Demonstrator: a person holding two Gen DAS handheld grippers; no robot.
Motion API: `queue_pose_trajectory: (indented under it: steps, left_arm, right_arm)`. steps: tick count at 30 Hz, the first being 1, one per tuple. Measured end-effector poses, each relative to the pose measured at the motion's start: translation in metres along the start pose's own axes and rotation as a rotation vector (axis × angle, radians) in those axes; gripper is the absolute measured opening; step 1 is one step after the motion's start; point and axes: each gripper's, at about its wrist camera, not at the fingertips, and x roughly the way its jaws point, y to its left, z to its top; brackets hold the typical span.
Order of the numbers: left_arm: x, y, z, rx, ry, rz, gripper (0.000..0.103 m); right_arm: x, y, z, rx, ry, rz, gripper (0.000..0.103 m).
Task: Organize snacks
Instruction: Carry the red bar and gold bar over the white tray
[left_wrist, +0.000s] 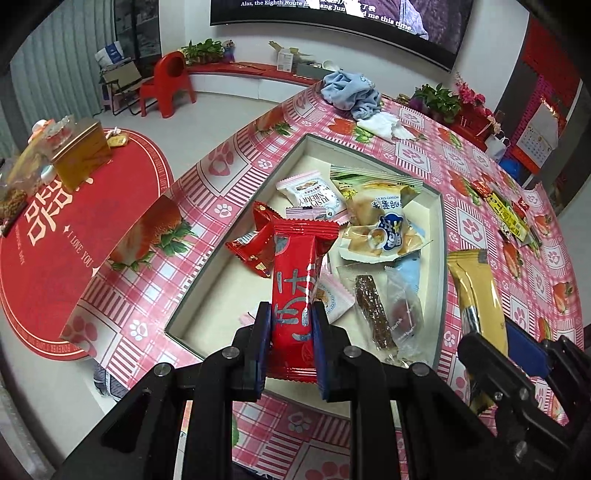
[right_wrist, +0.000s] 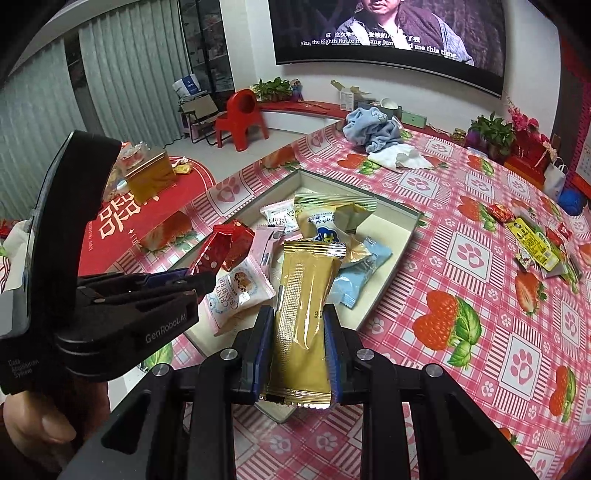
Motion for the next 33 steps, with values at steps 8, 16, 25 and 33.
queue_pose_trajectory:
  steps: [8,16,25,33]
  left_arm:
    - [0.004,0.003,0.004,0.018,0.013,0.003,0.023]
    - [0.01,0.001,0.01,0.03,0.027,-0.008,0.023]
    - [0.017,0.0,0.019,0.063,0.032,0.014,0.023]
    - [0.025,0.002,0.023,0.064,0.048,0.021,0.023]
  right_arm:
    - [0.005,0.006,0.009,-0.012,-0.005,0.008,0.028]
    - [0.013,0.005,0.014,-0.009,0.008,0.01,0.028]
    - [0.023,-0.001,0.026,0.001,0.025,0.006,0.028]
    - [0.033,-0.001,0.029,-0.005,0.044,-0.005,0.028]
